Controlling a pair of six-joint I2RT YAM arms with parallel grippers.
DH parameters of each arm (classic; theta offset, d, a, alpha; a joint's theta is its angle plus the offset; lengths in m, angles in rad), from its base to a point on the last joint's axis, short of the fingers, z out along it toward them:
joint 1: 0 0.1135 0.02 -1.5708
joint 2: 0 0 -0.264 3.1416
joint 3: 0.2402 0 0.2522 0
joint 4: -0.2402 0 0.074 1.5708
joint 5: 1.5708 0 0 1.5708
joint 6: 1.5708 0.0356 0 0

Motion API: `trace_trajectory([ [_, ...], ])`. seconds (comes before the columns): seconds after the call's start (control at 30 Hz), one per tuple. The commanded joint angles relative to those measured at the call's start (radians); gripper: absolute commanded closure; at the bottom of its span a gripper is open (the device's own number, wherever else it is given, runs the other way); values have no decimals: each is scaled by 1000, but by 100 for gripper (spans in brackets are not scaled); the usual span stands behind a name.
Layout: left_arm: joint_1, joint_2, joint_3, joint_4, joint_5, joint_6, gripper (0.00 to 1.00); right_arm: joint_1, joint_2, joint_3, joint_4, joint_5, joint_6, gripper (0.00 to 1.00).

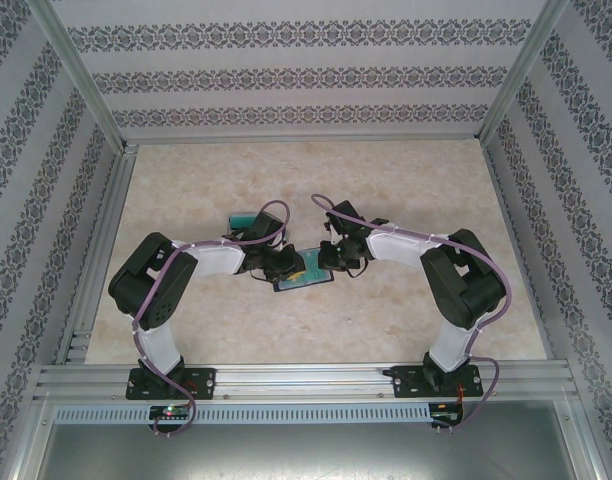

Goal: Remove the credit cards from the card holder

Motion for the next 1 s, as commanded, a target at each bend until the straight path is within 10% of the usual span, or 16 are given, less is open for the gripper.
trace_trajectory([
  [0.0,-2,15,-14,34,10,-18,87,9,15,-8,-3,11,-1,85],
  [0.13,-2,8,-15,40,10,-23,100,9,18,-8,-6,15,1,85],
  [0.97,46,-133,-76,-148,-60,85,100,-20,34,-22,-38,43,19,87],
])
